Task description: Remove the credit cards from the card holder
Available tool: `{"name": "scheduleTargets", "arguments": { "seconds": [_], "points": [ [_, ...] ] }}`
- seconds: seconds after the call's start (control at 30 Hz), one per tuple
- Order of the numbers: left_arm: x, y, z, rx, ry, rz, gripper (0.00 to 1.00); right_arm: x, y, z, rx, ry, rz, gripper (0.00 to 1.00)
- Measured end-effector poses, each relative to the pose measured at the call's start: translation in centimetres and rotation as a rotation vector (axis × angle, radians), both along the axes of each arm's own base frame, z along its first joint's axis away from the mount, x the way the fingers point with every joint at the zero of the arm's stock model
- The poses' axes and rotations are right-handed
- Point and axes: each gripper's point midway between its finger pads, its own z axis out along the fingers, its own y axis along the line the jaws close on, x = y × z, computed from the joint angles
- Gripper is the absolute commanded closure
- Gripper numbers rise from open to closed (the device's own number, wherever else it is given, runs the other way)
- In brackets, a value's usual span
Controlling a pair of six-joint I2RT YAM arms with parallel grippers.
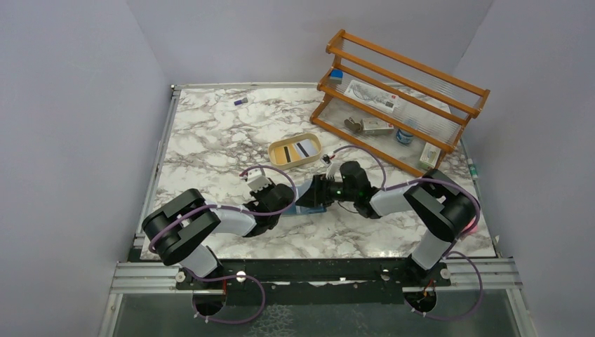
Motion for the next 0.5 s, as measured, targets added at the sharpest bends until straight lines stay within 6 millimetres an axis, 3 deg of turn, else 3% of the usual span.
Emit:
{"name": "scheduleTargets", "arguments": {
  "seconds": [0.2,0.5],
  "points": [
    [-0.1,-0.1,-0.1,-0.003,0.004,-0.006,1.0,0.0,0.9,0.9,0.052,-0.004,0.028,0.58],
    [0.0,-0.1,-0.1,-0.003,0.005,-0.005,1.0,0.2,1.6,1.3,0.064,-0.002,0.044,0.57]
  ]
}}
